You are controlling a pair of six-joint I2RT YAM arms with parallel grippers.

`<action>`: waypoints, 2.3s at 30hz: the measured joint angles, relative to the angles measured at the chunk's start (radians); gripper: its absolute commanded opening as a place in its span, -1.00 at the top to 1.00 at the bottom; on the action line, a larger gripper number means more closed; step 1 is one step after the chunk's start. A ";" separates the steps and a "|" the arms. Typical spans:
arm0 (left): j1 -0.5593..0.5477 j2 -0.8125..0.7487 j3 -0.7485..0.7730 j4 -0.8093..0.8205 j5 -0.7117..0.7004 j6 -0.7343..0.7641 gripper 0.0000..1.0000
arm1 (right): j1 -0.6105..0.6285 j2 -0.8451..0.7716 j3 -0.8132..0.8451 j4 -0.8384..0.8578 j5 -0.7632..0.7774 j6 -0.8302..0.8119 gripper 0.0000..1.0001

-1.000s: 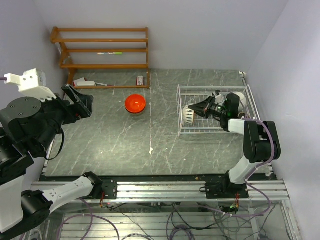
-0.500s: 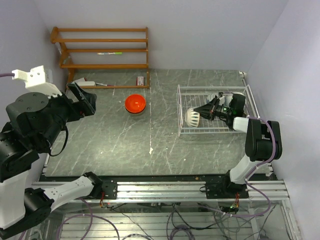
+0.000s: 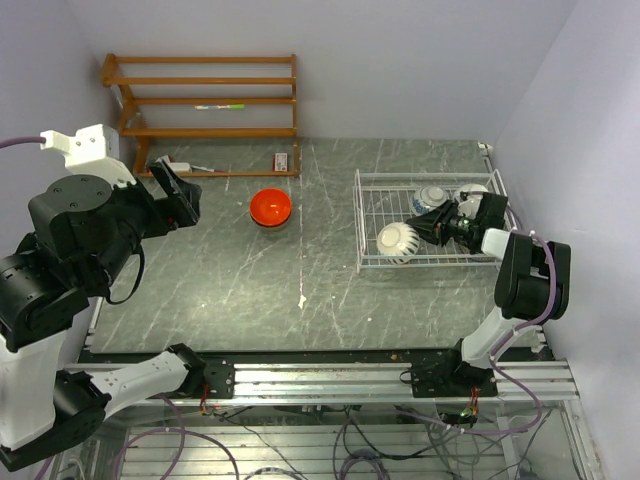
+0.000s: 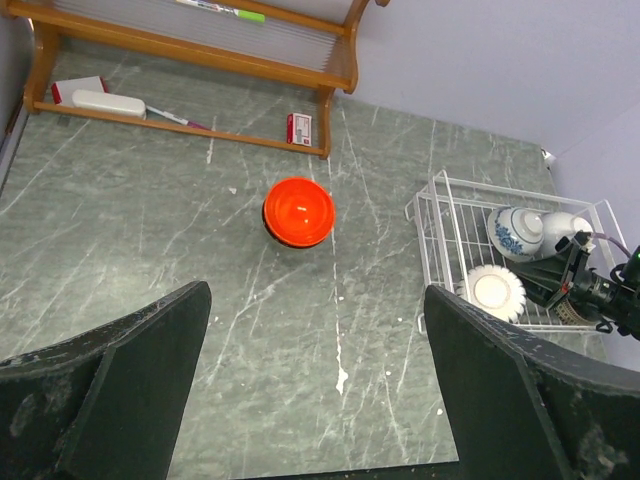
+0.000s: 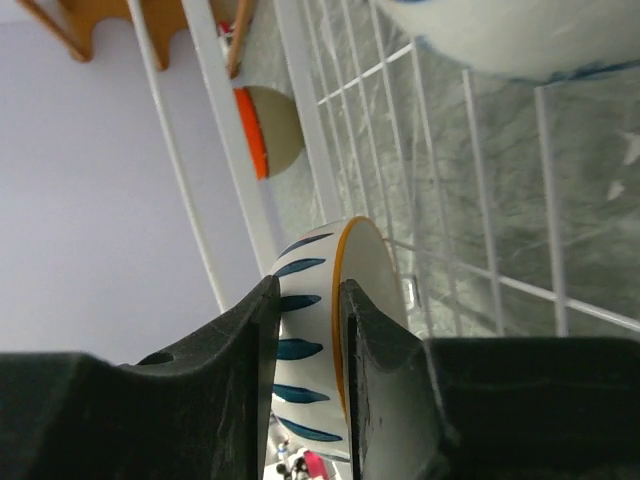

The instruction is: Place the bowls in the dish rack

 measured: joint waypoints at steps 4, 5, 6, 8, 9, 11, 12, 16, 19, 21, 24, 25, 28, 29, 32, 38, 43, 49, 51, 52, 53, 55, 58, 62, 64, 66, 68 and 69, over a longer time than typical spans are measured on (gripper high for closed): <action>0.000 -0.002 -0.004 0.008 0.003 0.000 -0.98 | -0.004 0.008 0.039 -0.094 0.061 -0.078 0.41; 0.000 -0.002 -0.006 0.010 0.003 0.000 -0.98 | -0.004 0.010 0.045 -0.109 0.069 -0.090 0.41; 0.000 -0.003 -0.009 0.013 0.003 0.000 -0.99 | -0.004 0.011 0.054 -0.129 0.079 -0.104 0.40; 0.000 -0.006 -0.014 0.018 0.004 0.000 -0.99 | -0.005 0.014 0.071 -0.169 0.098 -0.131 0.38; 0.000 -0.008 -0.017 0.019 0.004 0.000 -0.98 | -0.005 0.015 0.079 -0.185 0.105 -0.141 0.36; 0.000 -0.011 -0.018 0.021 0.004 0.000 -0.99 | -0.006 0.016 0.099 -0.231 0.126 -0.169 0.34; 0.000 -0.013 -0.018 0.021 0.004 0.000 -0.98 | -0.006 0.016 0.106 -0.247 0.134 -0.181 0.33; 0.000 -0.023 -0.019 0.021 0.003 0.000 -0.99 | -0.006 0.015 0.139 -0.322 0.183 -0.224 0.29; 0.000 -0.031 -0.019 0.021 0.003 0.000 -0.99 | -0.006 0.015 0.174 -0.379 0.221 -0.254 0.26; 0.000 -0.035 -0.019 0.021 0.003 0.000 -0.99 | -0.006 0.015 0.199 -0.411 0.244 -0.274 0.25; 0.000 -0.038 -0.019 0.021 0.003 0.000 -0.99 | -0.006 0.015 0.229 -0.453 0.278 -0.299 0.24; 0.000 -0.039 -0.019 0.021 0.003 0.000 -0.99 | -0.006 0.013 0.237 -0.466 0.289 -0.307 0.24; 0.000 -0.046 -0.019 0.021 0.003 0.000 -0.99 | -0.006 0.000 0.257 -0.516 0.326 -0.333 0.21; 0.000 -0.048 -0.019 0.021 0.003 0.000 -0.98 | -0.006 -0.009 0.267 -0.539 0.342 -0.344 0.20; 0.000 -0.057 -0.019 0.020 0.003 0.000 -0.99 | 0.005 -0.043 0.316 -0.622 0.406 -0.383 0.15; 0.000 -0.068 -0.035 0.022 0.004 -0.001 -0.98 | 0.169 -0.109 0.494 -0.800 0.644 -0.464 -0.21; 0.000 -0.069 -0.051 0.021 0.011 -0.001 -0.98 | 0.417 -0.116 0.605 -0.913 0.863 -0.497 -0.42; 0.000 -0.080 -0.069 0.021 0.014 -0.003 -0.98 | 0.504 -0.112 0.613 -1.033 1.037 -0.502 -0.99; 0.000 -0.087 -0.071 0.021 0.015 -0.008 -0.99 | 0.514 -0.110 0.613 -1.056 1.086 -0.509 -0.99; 0.000 -0.089 -0.073 0.022 0.014 -0.009 -0.98 | 0.524 -0.107 0.613 -1.066 1.111 -0.510 -0.99; 0.000 -0.092 -0.076 0.021 0.015 -0.010 -0.99 | 0.537 -0.104 0.613 -1.076 1.134 -0.513 -0.99; 0.000 -0.097 -0.079 0.022 0.015 -0.013 -0.99 | 0.560 -0.100 0.605 -1.087 1.172 -0.520 -0.99; 0.000 -0.100 -0.089 0.023 0.015 -0.018 -0.99 | 0.579 -0.097 0.588 -1.098 1.210 -0.526 -1.00; 0.000 -0.105 -0.113 0.030 0.018 -0.025 -0.99 | 0.578 -0.086 0.576 -1.105 1.265 -0.529 -1.00; 0.000 -0.108 -0.125 0.031 0.020 -0.028 -0.99 | 0.577 -0.076 0.569 -1.104 1.287 -0.529 -1.00; 0.000 -0.112 -0.136 0.034 0.022 -0.030 -0.99 | 0.577 -0.068 0.557 -1.100 1.298 -0.533 -1.00; 0.000 -0.118 -0.146 0.042 0.027 -0.032 -0.99 | 0.577 -0.057 0.546 -1.094 1.299 -0.539 -1.00; 0.000 -0.120 -0.151 0.045 0.030 -0.033 -0.99 | 0.577 -0.052 0.540 -1.091 1.298 -0.541 -0.99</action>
